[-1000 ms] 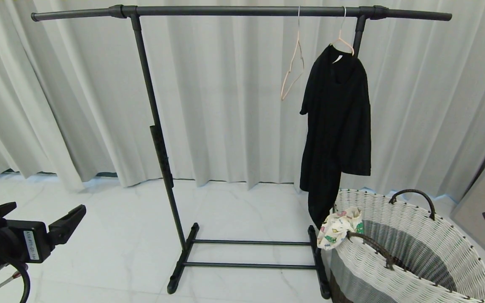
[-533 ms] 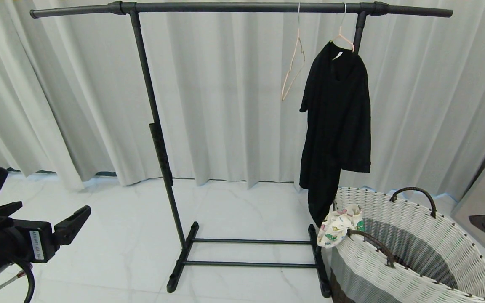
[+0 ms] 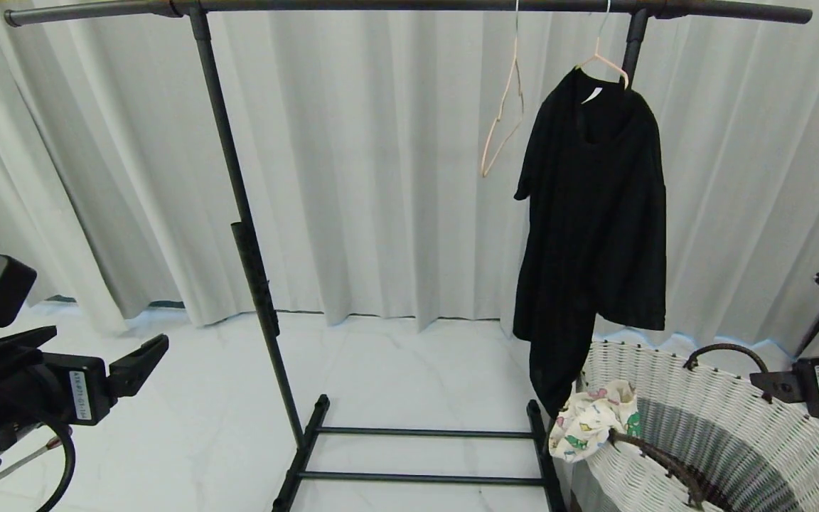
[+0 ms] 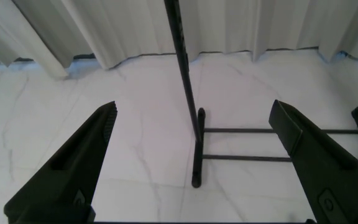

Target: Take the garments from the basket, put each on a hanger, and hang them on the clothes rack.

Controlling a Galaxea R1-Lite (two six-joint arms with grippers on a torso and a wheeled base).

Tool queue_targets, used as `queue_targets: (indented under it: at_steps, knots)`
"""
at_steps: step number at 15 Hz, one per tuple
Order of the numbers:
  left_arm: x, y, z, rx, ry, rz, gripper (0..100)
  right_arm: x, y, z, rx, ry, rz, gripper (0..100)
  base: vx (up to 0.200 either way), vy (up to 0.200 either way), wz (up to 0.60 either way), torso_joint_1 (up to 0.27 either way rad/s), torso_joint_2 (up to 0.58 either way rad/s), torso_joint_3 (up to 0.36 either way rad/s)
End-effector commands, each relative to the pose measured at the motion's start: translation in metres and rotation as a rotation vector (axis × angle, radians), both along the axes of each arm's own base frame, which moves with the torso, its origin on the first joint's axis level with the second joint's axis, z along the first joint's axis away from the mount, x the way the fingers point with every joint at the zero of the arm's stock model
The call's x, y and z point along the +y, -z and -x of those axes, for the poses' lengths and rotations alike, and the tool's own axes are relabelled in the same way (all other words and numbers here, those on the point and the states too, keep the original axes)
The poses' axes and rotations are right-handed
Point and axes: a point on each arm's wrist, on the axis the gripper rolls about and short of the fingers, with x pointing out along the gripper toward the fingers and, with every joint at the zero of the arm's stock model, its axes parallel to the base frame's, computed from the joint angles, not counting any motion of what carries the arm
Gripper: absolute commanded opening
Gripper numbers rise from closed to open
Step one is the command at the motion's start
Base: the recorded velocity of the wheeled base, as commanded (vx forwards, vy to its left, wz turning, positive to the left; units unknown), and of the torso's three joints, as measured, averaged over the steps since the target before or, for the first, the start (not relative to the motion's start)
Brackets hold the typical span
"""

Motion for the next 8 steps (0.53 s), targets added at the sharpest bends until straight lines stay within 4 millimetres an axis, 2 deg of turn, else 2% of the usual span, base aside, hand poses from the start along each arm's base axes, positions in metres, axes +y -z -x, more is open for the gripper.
queue_targets:
  at_steps: [1, 3, 6, 8]
  knots:
    - [-0.001, -0.001, -0.009, 0.016, -0.001, 0.0, 100, -0.006, 0.025, -0.014, 0.087, 0.028, -0.003, 100, 0.2, 0.0, 0.0, 0.002, 0.01, 0.007]
    - [-0.001, -0.005, -0.018, 0.012, -0.006, 0.0, 100, -0.011, 0.053, -0.033, 0.137, 0.025, -0.043, 100, 0.2, 0.0, 0.0, 0.0, 0.0, 0.002]
    - [-0.001, -0.002, -0.018, 0.025, -0.006, -0.005, 100, -0.009, 0.085, -0.061, 0.199, 0.011, -0.065, 100, 0.2, 0.0, 0.0, 0.002, 0.0, 0.004]
    - [-0.001, -0.001, -0.017, 0.029, -0.012, -0.008, 100, -0.008, 0.109, -0.079, 0.251, -0.01, -0.035, 100, 0.0, 0.0, 0.0, 0.0, 0.0, 0.0]
